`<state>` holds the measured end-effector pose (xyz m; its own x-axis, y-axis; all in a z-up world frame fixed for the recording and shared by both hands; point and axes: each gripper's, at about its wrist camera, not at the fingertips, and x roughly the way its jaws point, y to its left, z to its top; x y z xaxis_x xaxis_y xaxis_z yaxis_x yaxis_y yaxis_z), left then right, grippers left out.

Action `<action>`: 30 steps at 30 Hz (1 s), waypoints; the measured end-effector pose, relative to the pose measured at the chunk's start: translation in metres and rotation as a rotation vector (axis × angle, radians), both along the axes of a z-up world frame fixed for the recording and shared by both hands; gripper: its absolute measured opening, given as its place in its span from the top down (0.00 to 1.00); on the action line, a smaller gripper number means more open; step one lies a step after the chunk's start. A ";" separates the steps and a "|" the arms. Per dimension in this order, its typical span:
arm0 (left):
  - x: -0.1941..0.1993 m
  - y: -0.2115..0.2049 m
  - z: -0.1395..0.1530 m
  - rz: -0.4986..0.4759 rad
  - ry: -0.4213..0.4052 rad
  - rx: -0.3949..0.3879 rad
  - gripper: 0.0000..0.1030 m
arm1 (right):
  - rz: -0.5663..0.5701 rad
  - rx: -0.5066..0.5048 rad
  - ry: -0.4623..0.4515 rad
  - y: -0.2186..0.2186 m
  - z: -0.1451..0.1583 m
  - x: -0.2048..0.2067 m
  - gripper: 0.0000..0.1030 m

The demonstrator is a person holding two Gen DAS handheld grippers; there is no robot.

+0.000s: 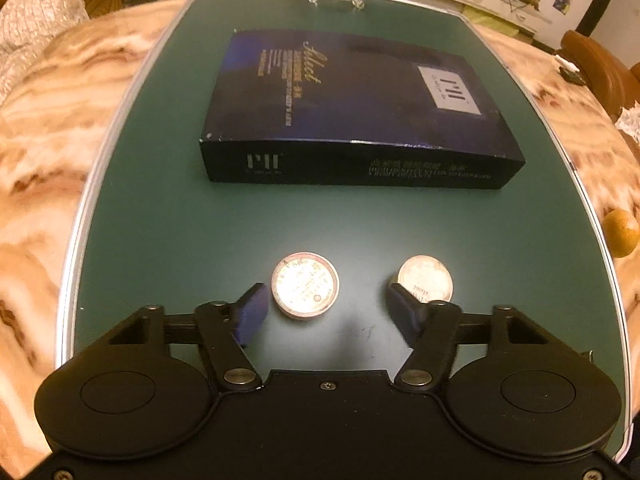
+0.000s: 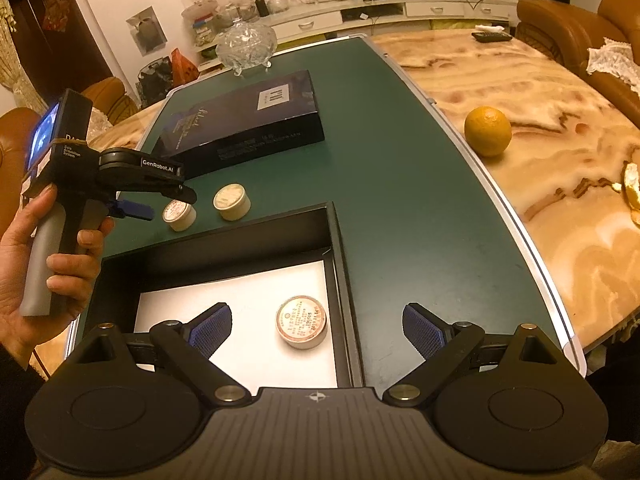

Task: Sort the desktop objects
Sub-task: 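Withdraw the right gripper while the left gripper reaches and closes on another jar, then lift the held jar and carry it over the tray with the left gripper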

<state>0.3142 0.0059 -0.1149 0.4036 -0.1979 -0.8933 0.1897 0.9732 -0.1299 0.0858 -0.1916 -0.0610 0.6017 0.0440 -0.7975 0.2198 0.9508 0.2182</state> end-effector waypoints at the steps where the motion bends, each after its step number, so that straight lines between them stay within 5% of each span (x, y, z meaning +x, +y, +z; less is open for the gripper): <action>1: 0.001 -0.001 -0.002 -0.003 0.000 0.008 0.45 | 0.000 0.001 0.000 0.000 0.000 0.000 0.08; 21: 0.015 -0.006 -0.012 -0.011 -0.009 0.090 0.50 | 0.000 -0.001 0.010 0.001 -0.006 0.002 0.08; 30: 0.017 -0.003 -0.015 -0.009 0.006 0.089 0.60 | -0.006 0.005 0.010 0.000 -0.007 0.002 0.08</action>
<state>0.3310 0.0029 -0.1302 0.3971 -0.1216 -0.9097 0.1979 0.9792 -0.0444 0.0881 -0.1919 -0.0675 0.5943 0.0438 -0.8030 0.2281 0.9484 0.2205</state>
